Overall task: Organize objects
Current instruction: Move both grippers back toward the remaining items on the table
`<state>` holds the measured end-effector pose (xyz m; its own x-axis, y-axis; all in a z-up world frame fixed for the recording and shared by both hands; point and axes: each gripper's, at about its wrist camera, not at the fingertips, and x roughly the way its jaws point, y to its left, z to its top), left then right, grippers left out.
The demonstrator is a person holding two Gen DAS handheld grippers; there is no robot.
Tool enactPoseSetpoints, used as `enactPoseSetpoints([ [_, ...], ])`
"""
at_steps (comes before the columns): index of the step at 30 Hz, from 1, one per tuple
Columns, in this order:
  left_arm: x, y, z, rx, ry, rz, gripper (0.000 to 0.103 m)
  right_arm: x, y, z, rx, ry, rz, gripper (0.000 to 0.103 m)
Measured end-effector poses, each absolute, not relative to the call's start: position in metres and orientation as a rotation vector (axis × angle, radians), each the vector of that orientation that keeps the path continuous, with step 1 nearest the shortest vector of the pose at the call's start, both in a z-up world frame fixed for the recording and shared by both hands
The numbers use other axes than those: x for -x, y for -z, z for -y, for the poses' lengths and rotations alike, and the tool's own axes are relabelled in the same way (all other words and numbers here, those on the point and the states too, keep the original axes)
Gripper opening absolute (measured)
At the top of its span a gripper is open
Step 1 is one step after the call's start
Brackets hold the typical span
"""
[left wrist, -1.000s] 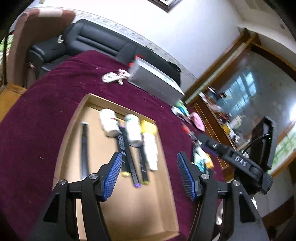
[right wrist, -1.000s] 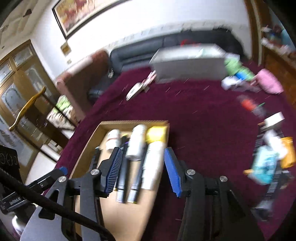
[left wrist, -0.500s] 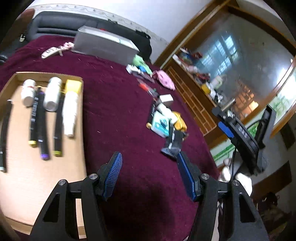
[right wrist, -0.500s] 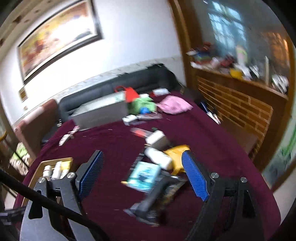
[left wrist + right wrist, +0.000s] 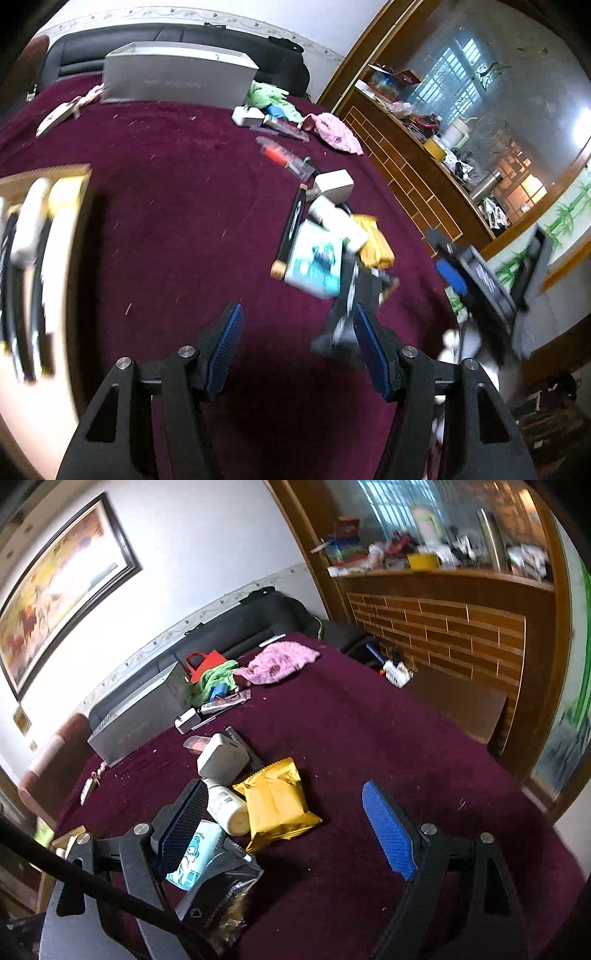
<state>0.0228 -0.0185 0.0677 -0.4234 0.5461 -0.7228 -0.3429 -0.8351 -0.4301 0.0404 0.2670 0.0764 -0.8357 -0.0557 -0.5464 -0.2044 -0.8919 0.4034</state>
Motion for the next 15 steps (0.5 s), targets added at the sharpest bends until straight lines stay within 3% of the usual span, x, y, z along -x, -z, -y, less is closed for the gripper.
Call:
enactPoseSetpoints([
  [15,0.099,-0.022,-0.088,1.335,-2.361,-0.189,0.055,-0.038,-0.064,-0.283,0.95,-2.837,-0.894,0.086],
])
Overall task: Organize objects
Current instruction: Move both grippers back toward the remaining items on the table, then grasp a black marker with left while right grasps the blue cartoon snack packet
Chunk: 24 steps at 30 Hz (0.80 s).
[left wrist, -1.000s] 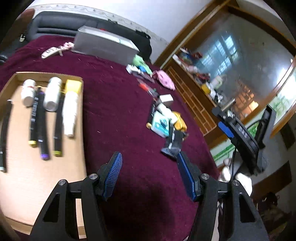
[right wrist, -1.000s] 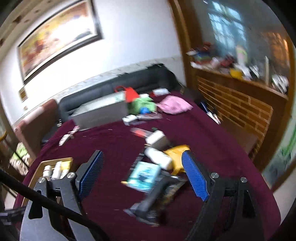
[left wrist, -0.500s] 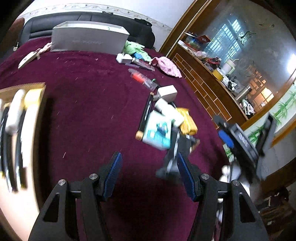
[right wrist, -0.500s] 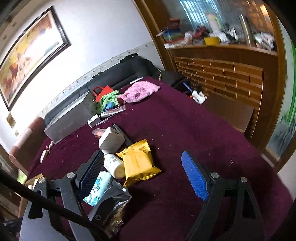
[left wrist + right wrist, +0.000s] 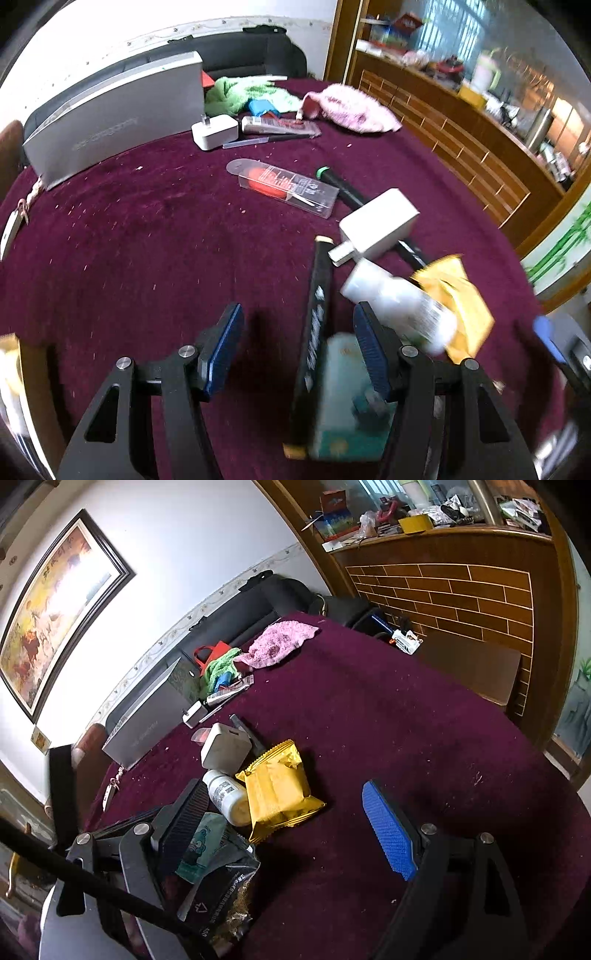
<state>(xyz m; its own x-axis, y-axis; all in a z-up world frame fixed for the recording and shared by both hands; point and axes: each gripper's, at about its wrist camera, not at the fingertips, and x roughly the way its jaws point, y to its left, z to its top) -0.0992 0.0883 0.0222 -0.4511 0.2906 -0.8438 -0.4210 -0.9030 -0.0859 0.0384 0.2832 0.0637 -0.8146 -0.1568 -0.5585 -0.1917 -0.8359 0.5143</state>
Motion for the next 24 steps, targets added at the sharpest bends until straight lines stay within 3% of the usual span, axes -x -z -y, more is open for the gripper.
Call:
enactPoseSetpoints([
  [5,0.108,-0.009,-0.087,1.389,-2.367,-0.289,0.055,-0.035,-0.059,-0.283,0.991,-2.826,-0.909,0.086],
  [9,0.1,-0.012,-0.068,1.384,-2.35,-0.268,0.021,-0.033,-0.056,-0.285,1.002,-2.816,-0.92,0.086],
  [15,0.071,-0.014,-0.038,1.381,-2.377,-0.262,0.021,-0.031,-0.055,-0.284,1.025,-2.804,-0.922,0.086],
  [17,0.067,-0.014,-0.039,1.363,-2.403,-0.271,0.025,-0.031,-0.054,-0.283,1.03,-2.802,-0.919,0.086],
  [18,0.068,-0.014,-0.041,1.361,-2.417,-0.29,0.035,-0.031,-0.054,-0.283,1.035,-2.8,-0.916,0.086],
  [19,0.069,-0.013,-0.043,1.357,-2.452,-0.309,0.053,-0.031,-0.053,-0.283,1.037,-2.798,-0.912,0.086],
  [22,0.078,-0.009,-0.039,1.354,-2.485,-0.213,0.08,-0.03,-0.053,-0.282,1.037,-2.79,-0.897,0.086],
  [24,0.079,-0.005,-0.046,1.32,-2.495,-0.261,0.087,-0.029,-0.052,-0.281,1.041,-2.784,-0.885,0.086],
])
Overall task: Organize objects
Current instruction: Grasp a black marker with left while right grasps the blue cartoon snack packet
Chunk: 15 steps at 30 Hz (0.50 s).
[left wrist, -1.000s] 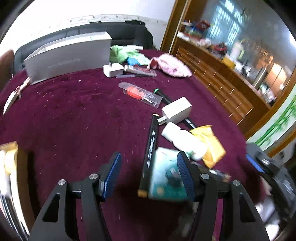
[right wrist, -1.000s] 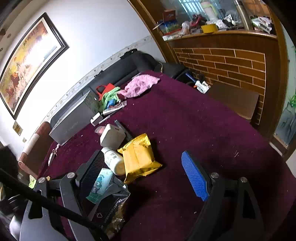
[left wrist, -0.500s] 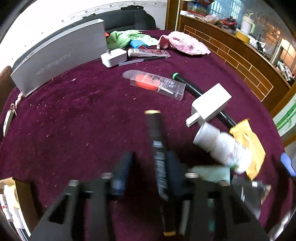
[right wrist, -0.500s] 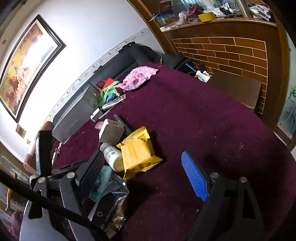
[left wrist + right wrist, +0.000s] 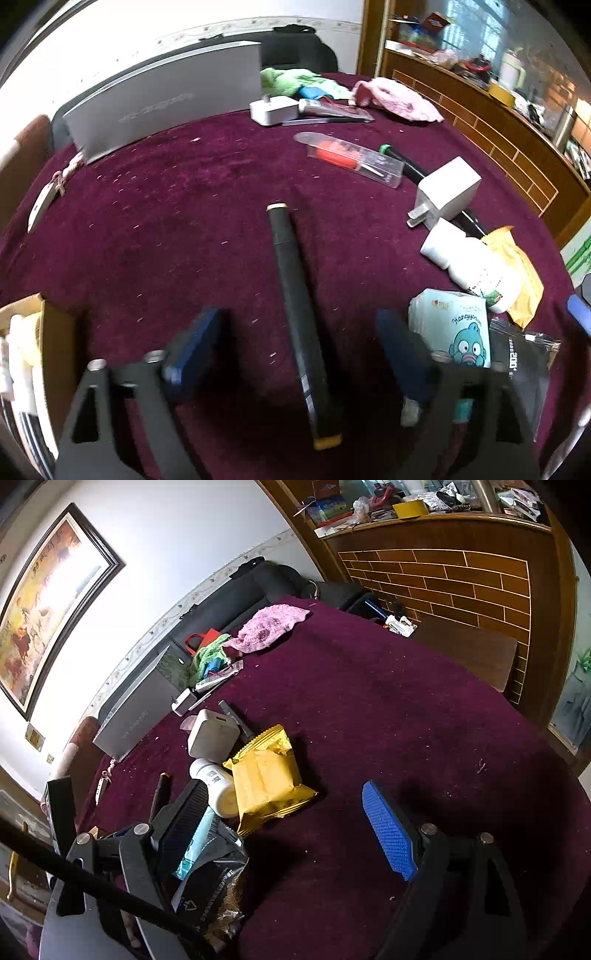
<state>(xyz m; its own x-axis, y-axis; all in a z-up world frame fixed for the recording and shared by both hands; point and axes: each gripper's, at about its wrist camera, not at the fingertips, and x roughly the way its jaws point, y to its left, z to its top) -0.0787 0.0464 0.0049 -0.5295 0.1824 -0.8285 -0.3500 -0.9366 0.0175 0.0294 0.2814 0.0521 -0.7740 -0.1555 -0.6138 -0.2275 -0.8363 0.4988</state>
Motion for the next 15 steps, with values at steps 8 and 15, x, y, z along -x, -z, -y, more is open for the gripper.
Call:
enactPoseSetpoints([
  [8,0.061,-0.02,-0.032,1.265,-2.41,-0.202,0.013,-0.025,-0.047,-0.28,1.069,-2.758,-0.838,0.086],
  [15,-0.009,-0.049,0.016,1.188,-2.439,-0.087,0.013,-0.02,-0.043,-0.279,1.093,-2.732,-0.795,0.086],
])
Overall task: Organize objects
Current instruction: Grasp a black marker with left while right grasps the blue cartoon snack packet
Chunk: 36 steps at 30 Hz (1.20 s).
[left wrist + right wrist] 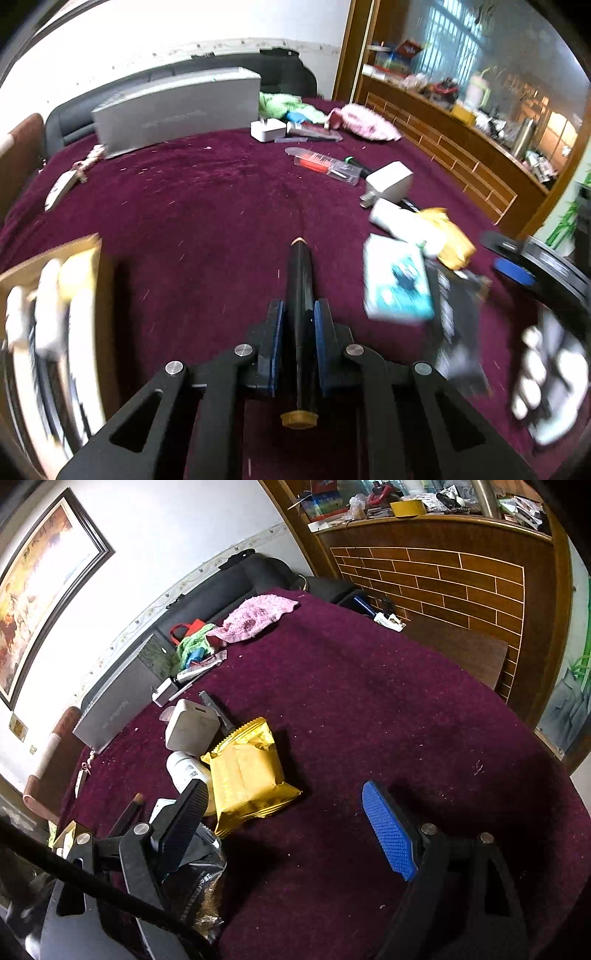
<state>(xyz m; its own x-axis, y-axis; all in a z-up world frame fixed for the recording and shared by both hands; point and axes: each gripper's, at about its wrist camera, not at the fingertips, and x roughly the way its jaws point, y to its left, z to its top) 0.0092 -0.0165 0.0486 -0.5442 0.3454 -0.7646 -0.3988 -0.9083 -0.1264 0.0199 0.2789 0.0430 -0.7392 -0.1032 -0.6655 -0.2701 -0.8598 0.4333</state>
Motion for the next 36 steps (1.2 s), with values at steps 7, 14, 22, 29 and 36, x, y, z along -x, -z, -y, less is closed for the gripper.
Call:
enactPoseSetpoints([
  [7,-0.072,-0.036,0.045,1.234,-2.437,-0.041,0.013,-0.02,-0.04,-0.279,1.1,-2.7,-0.761,0.086],
  [14,-0.072,-0.02,0.042,1.303,-2.396,-0.01,0.02,-0.037,-0.084,-0.246,1.055,-2.856,-0.703,0.086],
  [22,-0.071,-0.018,0.033,1.258,-2.358,0.031,0.054,0.015,-0.089,-0.16,1.66,-2.904,-0.844,0.086],
  [29,-0.072,-0.019,0.042,1.251,-2.334,0.113,0.054,0.045,-0.055,-0.153,1.712,-2.66,-0.614,0.086],
  [36,-0.069,-0.018,0.051,1.242,-2.301,0.202,0.054,0.07,-0.042,-0.138,1.762,-2.55,-0.428,0.085],
])
